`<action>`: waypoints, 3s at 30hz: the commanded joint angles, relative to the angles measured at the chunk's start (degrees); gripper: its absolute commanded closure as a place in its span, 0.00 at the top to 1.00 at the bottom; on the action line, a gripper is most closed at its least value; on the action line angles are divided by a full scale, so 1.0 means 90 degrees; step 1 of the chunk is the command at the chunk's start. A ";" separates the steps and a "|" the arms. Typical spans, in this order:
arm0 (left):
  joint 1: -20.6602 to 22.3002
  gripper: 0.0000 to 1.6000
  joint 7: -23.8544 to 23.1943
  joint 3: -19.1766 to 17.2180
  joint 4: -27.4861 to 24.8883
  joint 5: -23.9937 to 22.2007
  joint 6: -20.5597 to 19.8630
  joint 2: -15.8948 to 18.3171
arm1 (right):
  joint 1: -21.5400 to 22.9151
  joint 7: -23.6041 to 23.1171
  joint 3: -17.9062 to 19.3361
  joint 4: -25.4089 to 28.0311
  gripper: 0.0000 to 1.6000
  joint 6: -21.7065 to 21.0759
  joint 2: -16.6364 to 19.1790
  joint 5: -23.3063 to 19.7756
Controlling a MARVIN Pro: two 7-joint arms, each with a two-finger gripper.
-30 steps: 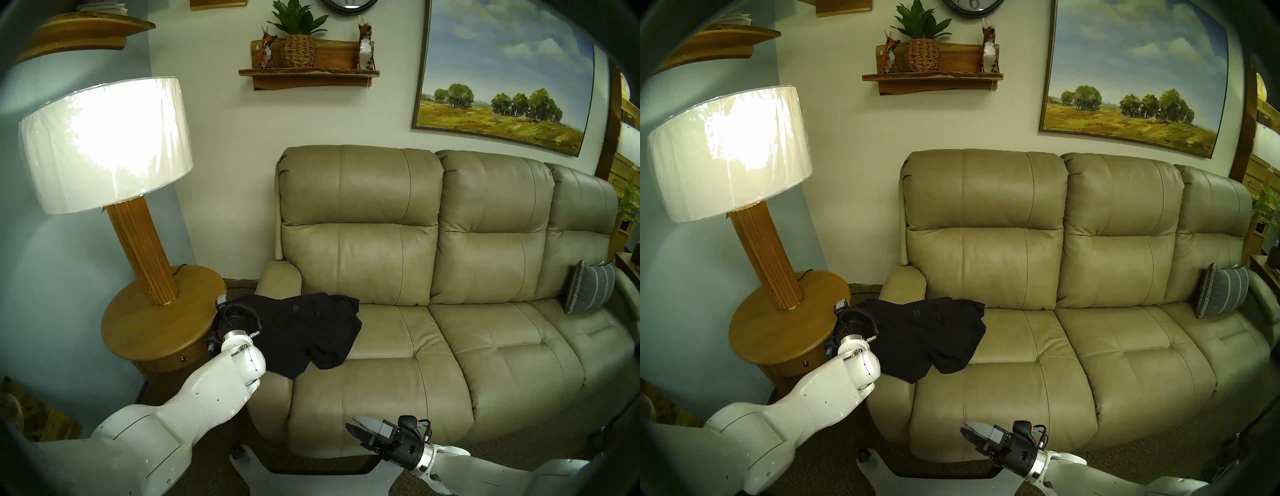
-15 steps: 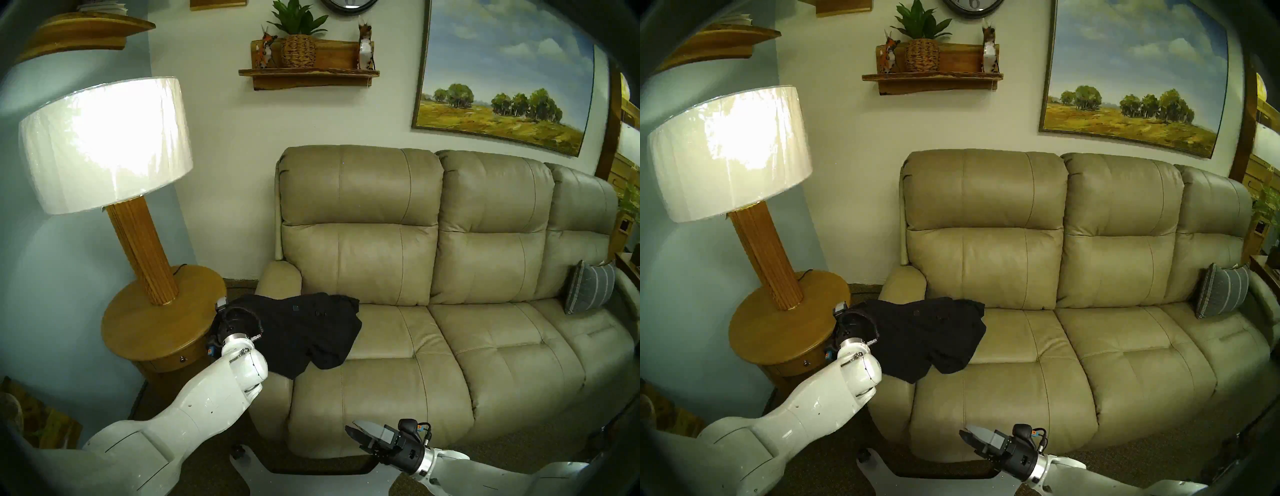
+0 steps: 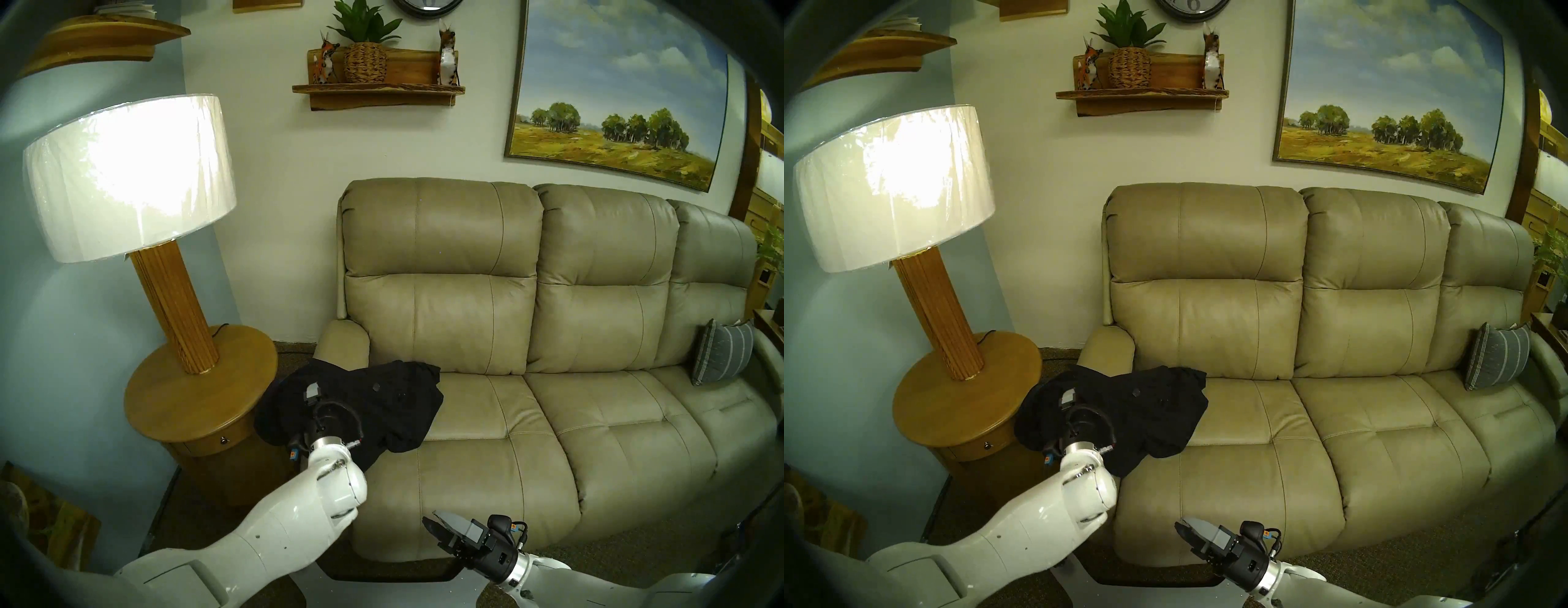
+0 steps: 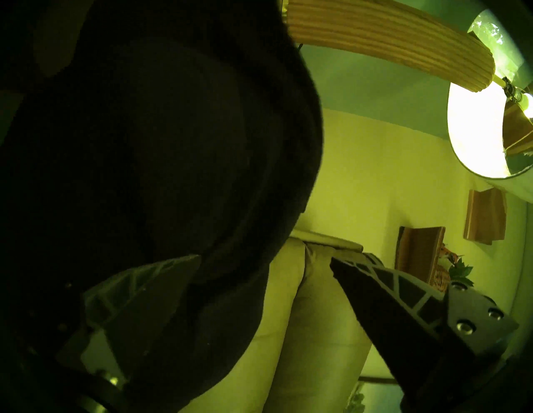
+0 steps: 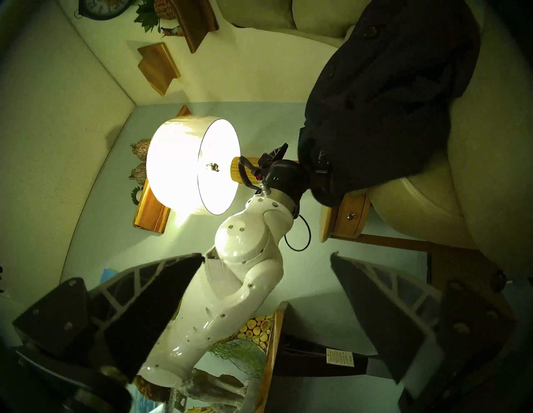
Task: Drape jacket on sofa arm
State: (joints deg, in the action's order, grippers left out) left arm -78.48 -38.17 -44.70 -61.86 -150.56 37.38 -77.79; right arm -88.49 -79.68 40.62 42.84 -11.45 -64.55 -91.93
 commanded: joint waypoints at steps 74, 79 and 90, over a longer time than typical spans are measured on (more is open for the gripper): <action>0.2478 0.00 0.2254 -0.0430 0.1135 -0.0451 -0.0060 -0.0505 | 0.0109 -0.0209 0.0246 -0.0591 1.00 0.0168 -0.0191 -0.0182; 0.2787 0.00 0.2398 -0.0825 0.1493 -0.0485 -0.0099 -0.0202 | 0.0105 -0.0231 0.0256 -0.0591 1.00 0.0166 -0.0152 -0.0186; 0.3262 0.00 0.2684 -0.1253 0.2374 -0.0481 -0.0279 -0.0060 | 0.0132 -0.0212 0.0278 -0.0628 1.00 0.0142 -0.0133 -0.0206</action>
State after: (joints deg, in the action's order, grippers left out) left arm -55.21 -14.10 -53.62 -43.17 -155.75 35.51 -80.22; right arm -87.62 -81.45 43.00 37.27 -9.87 -65.79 -93.65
